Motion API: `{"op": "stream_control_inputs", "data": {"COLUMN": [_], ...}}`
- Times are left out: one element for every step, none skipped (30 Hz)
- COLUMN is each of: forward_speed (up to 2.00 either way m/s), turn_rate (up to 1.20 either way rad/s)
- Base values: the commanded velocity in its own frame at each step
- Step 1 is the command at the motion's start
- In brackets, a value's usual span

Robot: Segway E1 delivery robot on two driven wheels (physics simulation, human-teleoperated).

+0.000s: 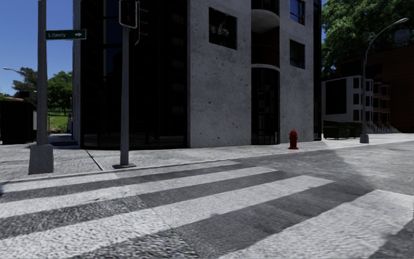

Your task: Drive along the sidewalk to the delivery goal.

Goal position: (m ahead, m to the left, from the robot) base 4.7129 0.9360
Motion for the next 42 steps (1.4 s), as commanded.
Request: {"op": "stream_control_inputs", "data": {"forward_speed": [2.0, 2.0, 2.0, 2.0, 2.0, 2.0, 2.0, 2.0, 2.0, 2.0, 2.0, 2.0, 2.0, 2.0, 2.0, 2.0, 2.0, 2.0, 2.0, 2.0, 2.0, 1.97, 1.81, 1.58, 1.41, 1.37, 1.36, 1.36, 1.36, 1.36, 1.36, 1.36, 1.36, 1.36, 1.37, 1.37, 1.37, 1.37, 1.37, 1.37, 1.37, 1.37], "turn_rate": [0.0, 0.0, 0.0, 0.0, 0.0, 0.0, 0.0, 0.0, 0.0, 0.0, 0.0, 0.0, 0.0, 0.0, 0.0, 0.0, 0.0, 0.0, 0.08, 0.11, 0.11, 0.11, 0.12, 0.19, 0.22, 0.23, 0.23, 0.23, 0.23, 0.23, 0.38, 0.39, 0.39, 0.39, 0.39, 0.39, 0.39, 0.39, 0.39, 0.39, 0.4, 0.4]}}
